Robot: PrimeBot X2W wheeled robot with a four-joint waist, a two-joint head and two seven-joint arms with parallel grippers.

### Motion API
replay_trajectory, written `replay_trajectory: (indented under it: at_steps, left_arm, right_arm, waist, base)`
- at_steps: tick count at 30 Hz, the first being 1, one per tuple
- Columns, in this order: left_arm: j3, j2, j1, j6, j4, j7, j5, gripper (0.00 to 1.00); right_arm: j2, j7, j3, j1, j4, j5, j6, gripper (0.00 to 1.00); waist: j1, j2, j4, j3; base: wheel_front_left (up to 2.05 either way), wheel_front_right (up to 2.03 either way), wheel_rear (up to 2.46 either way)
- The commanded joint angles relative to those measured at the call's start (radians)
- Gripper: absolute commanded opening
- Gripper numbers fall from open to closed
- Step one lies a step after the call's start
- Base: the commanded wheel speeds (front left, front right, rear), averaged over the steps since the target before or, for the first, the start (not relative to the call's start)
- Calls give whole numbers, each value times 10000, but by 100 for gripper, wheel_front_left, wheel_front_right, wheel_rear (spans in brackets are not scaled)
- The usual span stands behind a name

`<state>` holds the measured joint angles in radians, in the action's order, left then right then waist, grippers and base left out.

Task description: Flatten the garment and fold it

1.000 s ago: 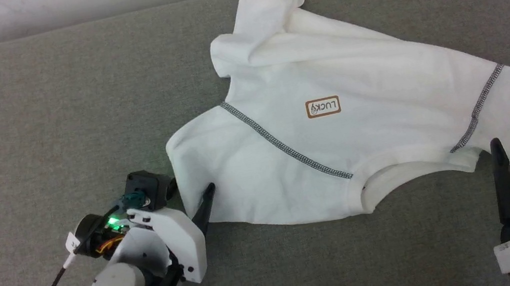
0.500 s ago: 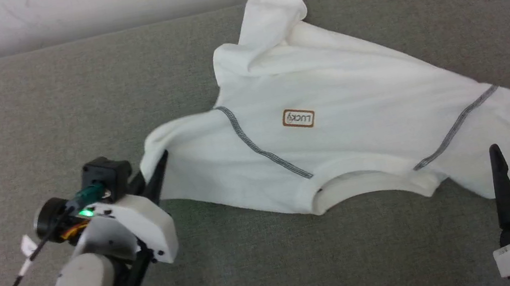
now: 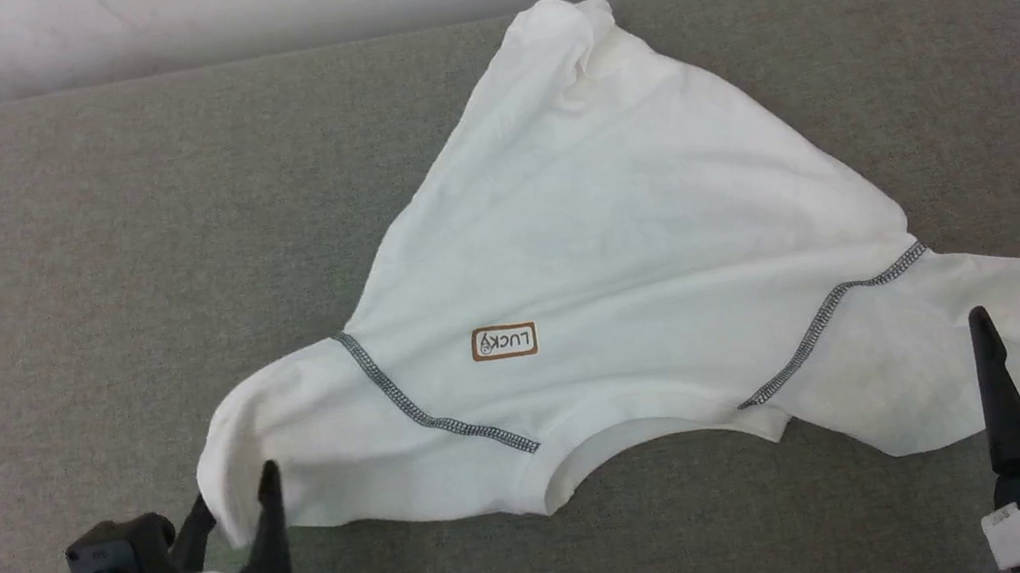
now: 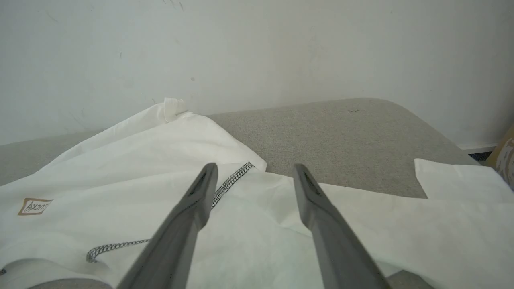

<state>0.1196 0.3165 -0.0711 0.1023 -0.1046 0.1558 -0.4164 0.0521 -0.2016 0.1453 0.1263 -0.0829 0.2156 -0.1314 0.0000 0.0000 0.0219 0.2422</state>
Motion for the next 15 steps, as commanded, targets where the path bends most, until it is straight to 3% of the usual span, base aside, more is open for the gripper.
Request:
replay_trajectory:
  at_steps: [1, 5, 10, 15]
  left_arm:
    - [-11, -152, 33, 56, 35, -222, -42, 100]
    - [-200, -756, 317, 23, -42, -1606, -280, 100]
    - [-482, -1021, 556, 265, -749, -3500, 293, 100]
    - [-446, -1339, 425, 519, -1084, -4131, 1272, 100]
  right_arm:
    - [-18, 36, -18, -90, 5, 12, 7, 100]
    - [-18, 60, 16, -120, 5, -26, 7, 100]
    - [-18, 108, 75, -59, -32, -43, 7, 100]
    - [-18, 101, -35, -31, -22, 8, 7, 100]
  waist:
    - [0, 0, 29, 24]
    - [0, 0, 64, 6]
    - [0, 0, 71, -32]
    - [0, 0, 57, -23]
  base:
    - [0, 0, 0]
    - [0, 0, 0]
    - [0, 0, 0]
    - [0, 0, 0]
